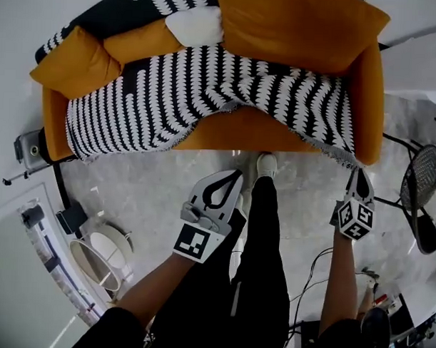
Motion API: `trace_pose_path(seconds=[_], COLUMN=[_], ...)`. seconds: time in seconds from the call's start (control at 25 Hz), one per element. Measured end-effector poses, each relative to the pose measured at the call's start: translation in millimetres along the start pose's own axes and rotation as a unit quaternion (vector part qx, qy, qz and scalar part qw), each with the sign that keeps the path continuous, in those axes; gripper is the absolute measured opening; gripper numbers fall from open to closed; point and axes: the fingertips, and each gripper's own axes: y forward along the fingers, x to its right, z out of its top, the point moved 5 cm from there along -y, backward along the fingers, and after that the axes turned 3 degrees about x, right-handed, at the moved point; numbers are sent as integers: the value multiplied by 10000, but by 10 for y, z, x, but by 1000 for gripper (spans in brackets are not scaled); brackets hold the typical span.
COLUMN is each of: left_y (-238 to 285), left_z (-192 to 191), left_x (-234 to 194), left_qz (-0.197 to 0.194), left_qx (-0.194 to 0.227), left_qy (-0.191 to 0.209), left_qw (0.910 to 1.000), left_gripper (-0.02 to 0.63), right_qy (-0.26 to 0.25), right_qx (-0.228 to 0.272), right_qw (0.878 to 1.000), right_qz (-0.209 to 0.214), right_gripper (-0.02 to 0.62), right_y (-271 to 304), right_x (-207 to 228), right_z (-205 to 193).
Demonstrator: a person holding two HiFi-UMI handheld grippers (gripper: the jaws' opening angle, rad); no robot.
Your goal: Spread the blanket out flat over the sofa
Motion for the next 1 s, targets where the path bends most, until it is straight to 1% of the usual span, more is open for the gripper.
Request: trace_pose_path(seconds=[0.16,0.2,0.28,0.36,0.48,0.76,0.88,0.96,1.0], left_y=[2,6,12,37,84,129,160,136,111], left_z=[-82,-97,-127,-159,-187,-277,-296,-300,-300], left_x=[156,187,235,252,229,229,231,224,225], left_qz=[-233,-273,-340,-382,-375,-242,-212,-208,-210], left_qx=[-177,-194,-236,-287,-306,-310,-325,-302,-290], left_qy=[26,26,37,8,-33,-82,-143,-161,-171], left_qw=[9996,9994,9991,9989,9988,9992,9991,9992,9992], left_gripper=[6,6,6,6,6,6,6,6,6], right_qy=[779,864,834,635,403,110,121,183,192], right_qx=[99,119,115,33,-194,-808,-1107,-1147,-1125], right_qw=[9941,9924,9913,9924,9926,9901,9873,9881,9893], right_qz=[-745,-868,-1009,-1057,-1132,-1140,-1135,-1011,-913], right_gripper=[37,37,37,38,38,40,41,43,56], right_y=[-149,-166,-160,-100,18,137,191,198,191], right_x=[665,793,957,1014,1019,955,935,854,795], right_z=[-13,-9,-9,-42,-196,-803,-979,-1027,-1028])
